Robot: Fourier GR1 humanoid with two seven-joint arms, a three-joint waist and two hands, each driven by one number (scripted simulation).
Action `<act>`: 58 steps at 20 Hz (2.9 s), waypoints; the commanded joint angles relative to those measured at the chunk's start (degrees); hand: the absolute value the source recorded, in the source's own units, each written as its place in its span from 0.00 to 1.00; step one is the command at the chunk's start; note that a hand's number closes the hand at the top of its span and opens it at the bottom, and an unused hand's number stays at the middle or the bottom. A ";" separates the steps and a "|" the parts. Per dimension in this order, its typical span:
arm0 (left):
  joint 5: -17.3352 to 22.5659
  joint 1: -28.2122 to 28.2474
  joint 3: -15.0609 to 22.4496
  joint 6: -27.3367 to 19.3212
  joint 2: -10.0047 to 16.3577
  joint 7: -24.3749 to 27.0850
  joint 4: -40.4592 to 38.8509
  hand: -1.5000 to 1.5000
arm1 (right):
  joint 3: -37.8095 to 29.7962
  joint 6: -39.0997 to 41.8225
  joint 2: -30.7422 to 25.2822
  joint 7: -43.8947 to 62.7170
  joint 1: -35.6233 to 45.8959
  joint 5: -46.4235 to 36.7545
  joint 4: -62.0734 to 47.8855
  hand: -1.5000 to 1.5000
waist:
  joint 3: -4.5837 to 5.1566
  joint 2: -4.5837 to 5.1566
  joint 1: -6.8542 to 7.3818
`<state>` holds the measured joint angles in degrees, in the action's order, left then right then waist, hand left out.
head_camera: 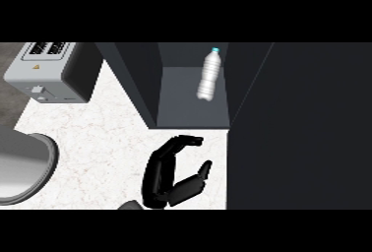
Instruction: Pick up the bottled water, place it into the cabinet and close the cabinet
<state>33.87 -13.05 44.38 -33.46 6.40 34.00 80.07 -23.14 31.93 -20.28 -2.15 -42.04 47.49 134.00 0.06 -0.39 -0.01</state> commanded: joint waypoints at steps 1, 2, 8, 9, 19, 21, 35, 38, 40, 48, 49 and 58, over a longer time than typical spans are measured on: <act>-1.05 6.56 2.55 0.63 5.69 -0.78 8.75 1.00 | -1.21 1.19 -0.26 3.19 -5.87 -0.01 12.36 1.00 | 0.03 -0.21 -0.45; -1.13 9.15 3.94 2.24 7.92 -0.38 10.66 1.00 | 2.10 0.51 -0.09 3.76 -2.95 -2.95 10.99 1.00 | 0.02 -0.03 0.44; -1.32 14.70 0.91 2.38 18.03 -2.29 22.16 1.00 | 0.51 5.17 -3.16 4.26 -4.34 -0.82 9.59 1.00 | 0.00 -0.04 0.21; 0.75 14.09 -0.95 4.25 19.15 -3.51 22.11 1.00 | 3.02 5.20 -2.67 5.12 -3.99 -4.50 11.93 1.00 | 0.06 0.03 0.20; 4.94 24.32 -8.77 10.71 30.07 1.54 28.93 0.00 | 8.32 12.51 -0.54 3.30 -7.93 -5.40 18.12 1.00 | 0.20 -0.49 -1.03; 7.55 24.65 -11.61 12.99 31.66 1.54 29.35 0.00 | 9.38 11.68 -1.61 3.86 -3.44 -7.73 17.83 1.00 | 0.38 -0.35 0.09; 14.64 35.15 -23.67 20.57 42.12 4.43 34.08 0.00 | 20.79 14.08 -4.94 9.18 1.69 -10.27 18.55 1.00 | 0.84 -1.11 1.42; 15.56 36.90 -24.52 21.32 43.12 4.16 34.28 0.00 | 23.27 13.52 -5.49 10.45 4.86 -10.78 18.26 1.00 | 1.08 -1.43 1.68; 16.40 37.98 -25.54 22.04 43.49 4.60 34.67 0.00 | 24.79 13.10 -6.44 11.78 7.09 -11.18 17.96 1.00 | 1.08 -1.48 2.07; 18.42 42.02 -28.93 25.99 46.40 5.39 33.88 0.00 | 31.96 8.47 -6.75 16.70 16.29 -12.02 15.01 1.00 | 1.40 -1.91 2.48; 18.85 42.37 -29.21 26.11 46.93 4.97 35.25 0.00 | 33.45 7.14 -6.56 17.46 17.39 -11.46 14.30 1.00 | 1.32 -1.81 3.14; 20.86 46.47 -33.39 29.94 49.39 6.26 34.63 0.00 | 43.39 -3.52 -3.18 24.35 28.66 -13.34 10.40 1.00 | 1.29 -1.94 4.15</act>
<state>53.90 31.85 12.62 -4.97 54.72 39.88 114.57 17.97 34.16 -24.03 17.06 -16.56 41.92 134.37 1.41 -2.29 3.76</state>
